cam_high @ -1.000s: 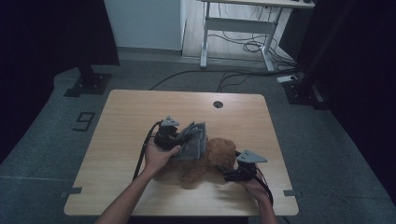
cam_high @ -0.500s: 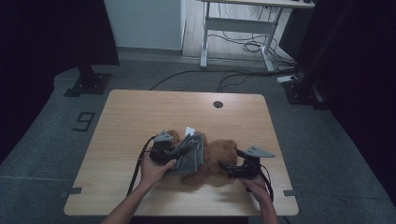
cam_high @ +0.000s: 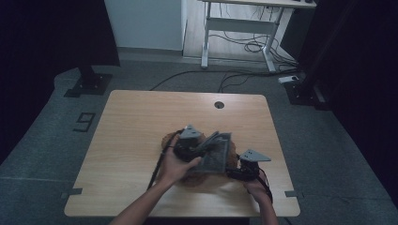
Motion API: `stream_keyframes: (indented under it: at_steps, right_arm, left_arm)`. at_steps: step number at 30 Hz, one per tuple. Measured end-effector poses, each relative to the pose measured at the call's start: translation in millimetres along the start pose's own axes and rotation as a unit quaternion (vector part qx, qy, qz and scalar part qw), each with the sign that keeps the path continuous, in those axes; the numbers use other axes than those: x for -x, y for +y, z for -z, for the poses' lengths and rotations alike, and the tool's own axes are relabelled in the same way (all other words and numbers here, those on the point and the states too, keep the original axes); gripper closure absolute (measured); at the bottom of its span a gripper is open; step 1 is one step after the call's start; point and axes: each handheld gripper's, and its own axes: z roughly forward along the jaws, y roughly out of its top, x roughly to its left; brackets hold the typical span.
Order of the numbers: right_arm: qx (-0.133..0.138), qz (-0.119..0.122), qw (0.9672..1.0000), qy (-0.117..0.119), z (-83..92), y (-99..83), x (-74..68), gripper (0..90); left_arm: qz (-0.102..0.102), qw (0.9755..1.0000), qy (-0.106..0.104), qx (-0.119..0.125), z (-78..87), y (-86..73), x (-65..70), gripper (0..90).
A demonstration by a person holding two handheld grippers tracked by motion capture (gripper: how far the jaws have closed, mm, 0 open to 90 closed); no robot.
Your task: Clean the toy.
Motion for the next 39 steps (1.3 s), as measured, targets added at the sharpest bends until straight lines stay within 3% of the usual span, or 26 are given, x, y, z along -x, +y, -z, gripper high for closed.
stream_keyframes:
  at_steps: [2, 4, 8, 10, 20, 25, 29, 34, 39]
  right_arm:
    - [0.002, 0.008, 1.0, -0.004, 0.6, -0.6, -1.2, 35.5]
    - [0.001, 0.012, 0.9999, -0.008, 1.4, -1.1, -2.6, 35.9]
    - [0.004, 0.016, 0.9998, -0.01, 1.6, -2.0, -2.9, 36.0]
    - [-0.002, 0.018, 0.9997, -0.013, 0.9, -2.6, -2.9, 36.2]
    - [-0.006, 0.013, 0.9997, -0.021, 0.7, -2.4, -5.4, 37.8]
    - [-0.001, 0.011, 0.9996, -0.026, 0.6, -3.5, -5.6, 37.8]
    - [-0.002, 0.007, 0.9996, -0.027, 0.7, -3.8, -5.9, 37.8]
    - [-0.003, 0.006, 0.9997, -0.026, 1.3, -4.5, -5.5, 37.8]
    - [-0.002, 0.001, 0.9997, -0.024, 1.2, -5.0, -3.7, 37.8]
  left_arm:
    - [-0.012, 0.9999, 0.005, -0.009, -21.7, 10.9, 11.8, 79.0]
    - [-0.012, 0.9995, 0.011, -0.027, -39.4, 13.4, 15.4, 78.9]
    - [-0.009, 0.9978, 0.032, -0.058, -61.6, -1.6, 8.4, 78.9]
    - [0.004, 0.9983, 0.027, -0.052, -61.0, -8.1, 2.5, 79.0]
    - [0.014, 0.9969, 0.066, -0.041, -27.5, -23.0, -21.4, 79.1]
    - [0.053, 0.9966, 0.059, -0.02, -5.5, -37.2, -43.4, 79.1]
    - [0.067, 0.9956, 0.066, -0.002, 15.6, -50.0, -55.9, 79.1]
    - [0.081, 0.9923, 0.093, 0.006, 46.3, -68.8, -77.5, 79.4]
    - [0.112, 0.9859, 0.125, -0.002, 71.9, -100.0, -103.7, 79.6]
